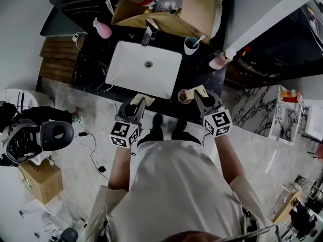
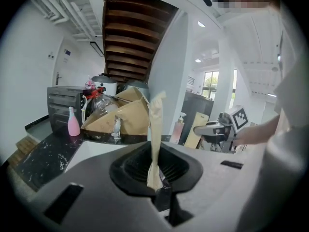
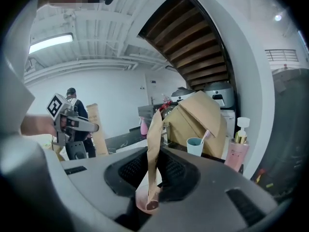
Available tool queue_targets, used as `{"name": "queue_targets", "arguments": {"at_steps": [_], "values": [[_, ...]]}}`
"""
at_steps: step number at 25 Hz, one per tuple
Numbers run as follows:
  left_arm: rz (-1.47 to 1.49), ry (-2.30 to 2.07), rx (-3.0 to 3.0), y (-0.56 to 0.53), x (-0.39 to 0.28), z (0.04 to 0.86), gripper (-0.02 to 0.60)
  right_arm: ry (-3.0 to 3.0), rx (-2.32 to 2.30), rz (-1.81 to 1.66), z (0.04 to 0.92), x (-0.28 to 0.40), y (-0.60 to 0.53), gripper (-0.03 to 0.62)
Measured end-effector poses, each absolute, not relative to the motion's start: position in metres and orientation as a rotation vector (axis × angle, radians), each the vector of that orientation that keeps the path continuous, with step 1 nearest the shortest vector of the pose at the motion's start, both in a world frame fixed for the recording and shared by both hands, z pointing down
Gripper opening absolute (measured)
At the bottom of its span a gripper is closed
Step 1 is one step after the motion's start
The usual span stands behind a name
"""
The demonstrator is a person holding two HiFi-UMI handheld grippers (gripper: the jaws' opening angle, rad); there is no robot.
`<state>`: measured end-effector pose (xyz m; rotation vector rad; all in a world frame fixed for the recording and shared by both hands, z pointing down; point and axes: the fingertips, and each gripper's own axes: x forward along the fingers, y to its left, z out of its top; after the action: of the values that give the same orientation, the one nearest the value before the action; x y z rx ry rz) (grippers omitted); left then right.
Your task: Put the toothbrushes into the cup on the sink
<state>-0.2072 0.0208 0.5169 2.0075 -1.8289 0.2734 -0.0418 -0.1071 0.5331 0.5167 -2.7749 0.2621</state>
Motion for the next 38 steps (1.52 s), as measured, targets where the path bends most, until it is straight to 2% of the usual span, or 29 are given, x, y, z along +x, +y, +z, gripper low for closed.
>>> {"name": "queue_targets", "arguments": {"at_steps": [16,26,27,30,34,38], "values": [[0.270,-1.859,1.907,0.045,-0.208,0.532,0.037,-2.675,0.395,0.133,0.607,-0.055,-0.094,0.067],[0.263,-1.857,1.901,0.049,-0.210,0.536,0.037,-2.645,0.481,0.244,0.631,-0.053,-0.100,0.071],[0.263,-1.856,1.903,0.049,-0.209,0.536,0.037,-2.644,0.499,0.265,0.631,-0.052,-0.102,0.083],[0.262,-1.851,1.912,0.048,-0.208,0.534,0.037,-2.640,0.550,0.307,0.630,-0.047,-0.107,0.179],[0.259,-1.840,1.937,0.043,-0.207,0.531,0.037,-2.637,0.589,0.314,0.625,-0.041,-0.110,0.220],[0.261,-1.817,1.973,0.036,-0.203,0.527,0.037,-2.632,0.626,0.318,0.618,-0.033,-0.112,0.229]]}}
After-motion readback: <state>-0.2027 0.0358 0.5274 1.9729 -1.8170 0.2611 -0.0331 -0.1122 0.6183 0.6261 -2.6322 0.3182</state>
